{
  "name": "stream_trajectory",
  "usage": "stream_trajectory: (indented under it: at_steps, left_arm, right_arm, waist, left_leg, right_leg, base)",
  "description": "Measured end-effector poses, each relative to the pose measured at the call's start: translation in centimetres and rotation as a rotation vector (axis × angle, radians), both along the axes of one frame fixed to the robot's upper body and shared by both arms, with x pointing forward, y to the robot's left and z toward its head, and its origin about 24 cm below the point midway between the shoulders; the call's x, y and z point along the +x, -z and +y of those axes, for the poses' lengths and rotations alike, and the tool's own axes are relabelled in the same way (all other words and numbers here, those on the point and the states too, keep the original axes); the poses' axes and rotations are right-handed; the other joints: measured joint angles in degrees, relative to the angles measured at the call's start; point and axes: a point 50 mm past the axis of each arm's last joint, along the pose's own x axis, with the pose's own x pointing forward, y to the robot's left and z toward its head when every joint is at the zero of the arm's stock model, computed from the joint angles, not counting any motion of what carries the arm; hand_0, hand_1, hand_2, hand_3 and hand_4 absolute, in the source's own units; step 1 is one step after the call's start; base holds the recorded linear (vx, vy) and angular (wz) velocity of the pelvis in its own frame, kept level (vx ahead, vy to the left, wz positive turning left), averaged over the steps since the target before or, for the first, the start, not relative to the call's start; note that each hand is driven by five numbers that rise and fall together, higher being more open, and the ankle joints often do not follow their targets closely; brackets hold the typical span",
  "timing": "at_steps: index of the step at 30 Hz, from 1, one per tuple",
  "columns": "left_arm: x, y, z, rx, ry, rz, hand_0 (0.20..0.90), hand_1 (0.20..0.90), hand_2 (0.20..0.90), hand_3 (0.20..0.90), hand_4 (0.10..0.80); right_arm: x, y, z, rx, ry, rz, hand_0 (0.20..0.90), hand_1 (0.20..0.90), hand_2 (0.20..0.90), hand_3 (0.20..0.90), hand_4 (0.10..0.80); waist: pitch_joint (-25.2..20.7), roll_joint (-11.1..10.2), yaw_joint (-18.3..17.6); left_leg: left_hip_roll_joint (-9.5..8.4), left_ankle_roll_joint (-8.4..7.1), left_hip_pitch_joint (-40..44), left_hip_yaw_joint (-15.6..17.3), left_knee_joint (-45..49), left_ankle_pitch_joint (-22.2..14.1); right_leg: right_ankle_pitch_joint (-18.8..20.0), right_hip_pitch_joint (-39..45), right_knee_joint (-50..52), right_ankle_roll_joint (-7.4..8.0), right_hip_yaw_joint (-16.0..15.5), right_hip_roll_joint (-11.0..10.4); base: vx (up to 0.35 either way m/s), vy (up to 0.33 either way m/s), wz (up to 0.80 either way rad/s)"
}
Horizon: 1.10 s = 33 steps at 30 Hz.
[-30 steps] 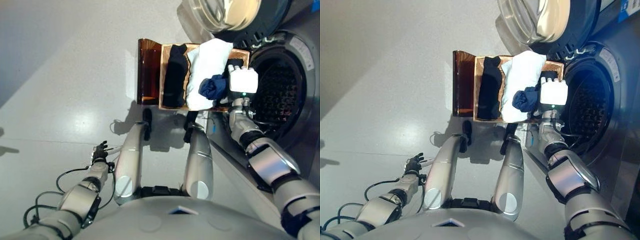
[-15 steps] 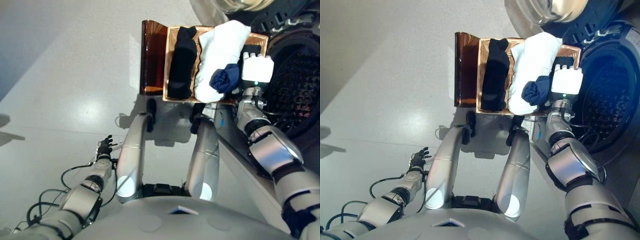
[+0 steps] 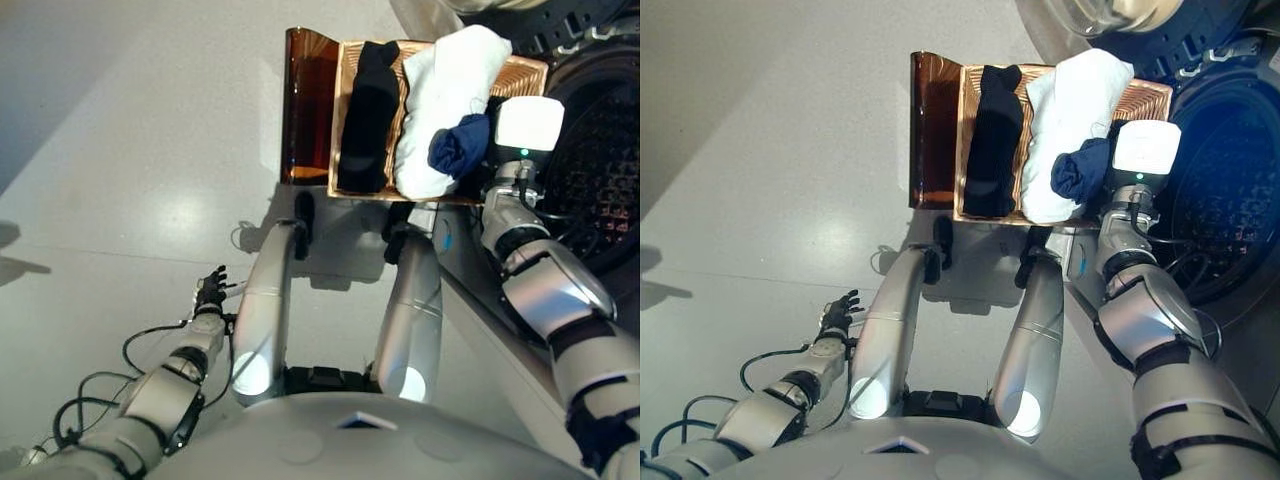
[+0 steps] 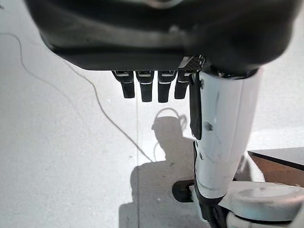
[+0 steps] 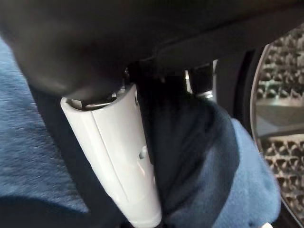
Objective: Pick up the clothes and place them into the washing machine
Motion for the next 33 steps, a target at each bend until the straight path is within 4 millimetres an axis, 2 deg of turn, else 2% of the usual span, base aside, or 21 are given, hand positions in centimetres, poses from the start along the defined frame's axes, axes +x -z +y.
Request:
stream_trajectory:
  at_steps: [5,12,17,21,28,33]
  left_arm:
    - [0.9,-0.5,0.0,-0.002,-0.002,-0.022,0.9,0.9,0.9,0.9,0.8]
    - [0.6,-0.3,0.4,-0.008,-0.031,-0.002,0.9,0.9,0.9,0.9,0.8]
    - [0.5,-0.3,0.6,-0.005,-0.04,0.007,0.9,0.9,0.9,0.9,0.8]
    - [0.6,-0.4,0.8,0.0,-0.044,0.005,0.9,0.9,0.9,0.9,0.8]
    - [0.5,-0.3,1.0,0.01,-0.058,0.012,0.9,0.9,0.9,0.9,0.8]
    - [0.3,-0.3,1.4,0.004,-0.091,0.014,0.9,0.9,0.9,0.9,0.8]
  right_arm:
    - [0.2,0.0,0.4,0.027,-0.011,0.004,0.2,0.2,0.2,0.2,0.3]
    - [-0.3,1.2,1.5,0.125,-0.058,-0.005,0.2,0.2,0.2,0.2,0.3]
    - [-1.5,2.7,1.8,0.364,-0.063,-0.054,0.2,0.2,0.2,0.2,0.3]
    - [-2.3,3.1,1.9,0.555,-0.056,-0.11,0.2,0.2,0.2,0.2,0.3]
    - [-4.4,5.1,1.6,0.811,-0.018,-0.128,0.2,0.2,0.2,0.2,0.3]
    - [-5.4,6.6,2.0,1.147,0.045,-0.186,0.2,0.2,0.2,0.2,0.3]
  waist:
    - [0.02,-0.04,-0.44]
    - [0.3,-0.62,-1.33]
    - [0.39,-1.11,-1.84]
    - [0.43,-1.53,-2.85]
    - [0.36,-2.16,-3.66]
    - [-0.06,-3.35,-4.72]
  left_leg:
    - [0.12,-0.02,0.4,0.01,-0.05,-0.04]
    - [0.65,-0.24,4.17,0.33,-3.1,0.29]
    - [0.6,-0.32,9.18,0.84,-8.49,1.4]
    - [0.43,-0.12,12.6,1.72,-12.87,2.72]
    - [-0.28,-0.09,18.87,2.55,-19.62,4.44]
    - [-0.46,0.1,22.33,4.15,-23.21,5.48]
  right_leg:
    - [0.21,0.47,-0.24,-0.3,0.02,0.44]
    - [0.56,4.21,-3.91,-0.12,0.01,1.31]
    - [2.55,9.06,-9.49,-0.08,0.04,2.21]
    - [4.26,11.84,-13.29,0.33,0.15,2.53]
    - [6.31,17.82,-20.23,0.78,0.44,2.72]
    - [8.56,20.87,-25.01,1.26,1.31,3.01]
  base:
    - [0.0,0.0,0.0]
    - [0.031,-0.011,-0.06]
    - [0.042,0.001,-0.07]
    - [0.01,0.013,-0.08]
    - [0.028,0.006,-0.06]
    - [0.049,0.026,-0.15]
